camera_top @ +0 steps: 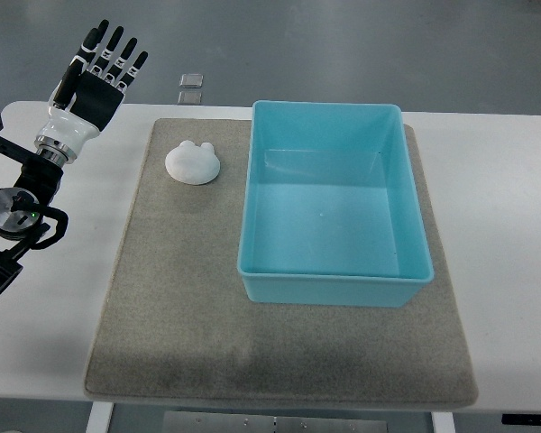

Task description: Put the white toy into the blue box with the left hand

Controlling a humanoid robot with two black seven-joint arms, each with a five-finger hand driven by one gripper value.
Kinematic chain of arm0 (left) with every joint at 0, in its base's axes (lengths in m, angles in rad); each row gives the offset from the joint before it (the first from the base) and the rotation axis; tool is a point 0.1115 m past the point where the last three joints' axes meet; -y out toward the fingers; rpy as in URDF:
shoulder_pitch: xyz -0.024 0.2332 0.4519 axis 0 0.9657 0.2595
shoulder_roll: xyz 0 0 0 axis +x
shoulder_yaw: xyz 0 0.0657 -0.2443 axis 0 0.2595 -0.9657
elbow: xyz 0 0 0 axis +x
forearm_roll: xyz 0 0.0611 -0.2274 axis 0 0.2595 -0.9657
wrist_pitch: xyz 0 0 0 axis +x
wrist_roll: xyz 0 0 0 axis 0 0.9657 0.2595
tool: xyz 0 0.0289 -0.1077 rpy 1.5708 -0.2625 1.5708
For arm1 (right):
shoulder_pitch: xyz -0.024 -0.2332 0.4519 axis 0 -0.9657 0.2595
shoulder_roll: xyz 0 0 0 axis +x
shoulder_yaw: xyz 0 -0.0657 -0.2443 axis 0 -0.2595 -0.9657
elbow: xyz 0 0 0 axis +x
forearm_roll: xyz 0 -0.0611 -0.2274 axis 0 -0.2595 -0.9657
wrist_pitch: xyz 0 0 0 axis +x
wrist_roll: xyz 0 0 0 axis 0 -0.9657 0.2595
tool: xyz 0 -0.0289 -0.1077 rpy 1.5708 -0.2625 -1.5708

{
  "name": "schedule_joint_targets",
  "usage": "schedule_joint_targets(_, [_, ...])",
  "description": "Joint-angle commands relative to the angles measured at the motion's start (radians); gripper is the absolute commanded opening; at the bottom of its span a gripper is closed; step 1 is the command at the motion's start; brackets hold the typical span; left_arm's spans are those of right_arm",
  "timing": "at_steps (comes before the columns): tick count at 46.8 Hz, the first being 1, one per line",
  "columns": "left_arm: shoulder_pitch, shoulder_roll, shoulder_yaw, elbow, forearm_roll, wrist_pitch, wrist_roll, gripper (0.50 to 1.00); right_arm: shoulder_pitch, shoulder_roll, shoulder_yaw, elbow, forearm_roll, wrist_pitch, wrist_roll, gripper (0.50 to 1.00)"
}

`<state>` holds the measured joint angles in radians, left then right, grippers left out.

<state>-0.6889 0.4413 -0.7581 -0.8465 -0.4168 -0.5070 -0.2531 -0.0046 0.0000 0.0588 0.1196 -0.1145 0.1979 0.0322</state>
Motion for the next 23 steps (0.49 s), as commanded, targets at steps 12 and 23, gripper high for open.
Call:
schedule_joint_targets(12, [0.000,0.010,0.019,0.006,0.084,0.013,0.005,0.994,0.000,0.000,-0.001,0.000,-0.001,0.000,0.000,0.936])
schedule_joint_targets(23, [-0.009,0.033,-0.003,0.035,0.544,0.018,0.000,0.992,0.000,0.000,-0.001,0.000,-0.001,0.000,0.000,0.936])
